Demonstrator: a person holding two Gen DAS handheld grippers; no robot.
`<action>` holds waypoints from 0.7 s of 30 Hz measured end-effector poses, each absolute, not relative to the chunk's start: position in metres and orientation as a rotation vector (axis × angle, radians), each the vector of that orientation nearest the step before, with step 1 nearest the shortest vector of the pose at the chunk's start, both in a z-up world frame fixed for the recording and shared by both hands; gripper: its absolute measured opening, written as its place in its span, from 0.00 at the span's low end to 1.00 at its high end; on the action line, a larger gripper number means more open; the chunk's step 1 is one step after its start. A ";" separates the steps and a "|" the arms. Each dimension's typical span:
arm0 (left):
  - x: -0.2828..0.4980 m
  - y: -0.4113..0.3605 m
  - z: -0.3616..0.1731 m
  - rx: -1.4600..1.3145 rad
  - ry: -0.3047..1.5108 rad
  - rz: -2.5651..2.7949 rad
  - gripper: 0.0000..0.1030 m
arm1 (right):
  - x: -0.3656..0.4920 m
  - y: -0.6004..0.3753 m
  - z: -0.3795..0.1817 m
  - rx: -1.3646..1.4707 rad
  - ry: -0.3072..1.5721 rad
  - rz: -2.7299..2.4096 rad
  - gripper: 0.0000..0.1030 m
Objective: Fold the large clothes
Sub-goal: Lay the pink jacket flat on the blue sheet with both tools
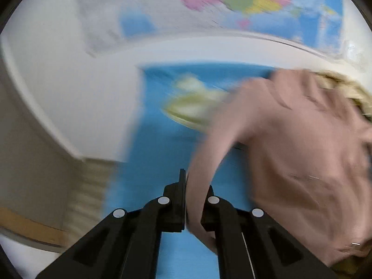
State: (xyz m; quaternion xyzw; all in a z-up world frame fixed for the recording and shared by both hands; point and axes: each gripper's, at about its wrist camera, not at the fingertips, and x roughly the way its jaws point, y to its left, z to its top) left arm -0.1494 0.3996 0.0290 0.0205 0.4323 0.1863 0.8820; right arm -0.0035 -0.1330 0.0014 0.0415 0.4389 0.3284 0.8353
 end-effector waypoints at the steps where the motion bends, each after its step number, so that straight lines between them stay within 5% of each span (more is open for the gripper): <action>1: -0.149 0.403 0.034 0.067 0.899 0.424 0.04 | -0.003 -0.136 0.001 0.095 0.923 0.695 0.64; 4: -0.133 0.403 0.025 0.209 0.942 0.584 0.21 | -0.001 -0.138 0.000 0.112 0.909 0.676 0.64; 5: -0.129 0.400 0.017 0.252 0.963 0.632 0.43 | -0.002 -0.137 0.001 0.107 0.898 0.663 0.64; 7: -0.126 0.390 0.002 0.298 0.971 0.648 0.65 | 0.000 -0.136 0.004 0.096 0.889 0.657 0.64; 14: -0.138 0.340 0.034 0.078 0.759 0.149 0.76 | 0.016 -0.080 0.019 -0.061 0.843 0.694 0.71; 19: -0.091 0.295 -0.011 0.108 0.892 -0.053 0.78 | 0.043 -0.017 0.003 -0.248 0.847 0.664 0.71; 21: -0.066 0.287 -0.040 0.097 0.980 -0.072 0.71 | 0.062 0.007 -0.014 -0.305 0.881 0.649 0.69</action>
